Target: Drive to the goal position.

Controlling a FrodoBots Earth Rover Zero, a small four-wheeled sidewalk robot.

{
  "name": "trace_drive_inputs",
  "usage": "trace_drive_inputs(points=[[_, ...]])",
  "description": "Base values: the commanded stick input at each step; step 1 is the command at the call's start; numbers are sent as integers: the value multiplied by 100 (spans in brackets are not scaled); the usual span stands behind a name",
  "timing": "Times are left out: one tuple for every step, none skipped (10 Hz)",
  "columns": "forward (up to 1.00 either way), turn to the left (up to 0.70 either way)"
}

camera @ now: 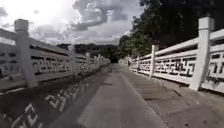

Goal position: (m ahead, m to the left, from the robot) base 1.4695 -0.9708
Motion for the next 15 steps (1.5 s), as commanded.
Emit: trace_drive_inputs(points=[[45, 0], [45, 0], [45, 0], [45, 0], [45, 0], [45, 0], [45, 20], [45, 27], [45, 20], [45, 5], [45, 0], [45, 0], [45, 0], [45, 0], [45, 0]])
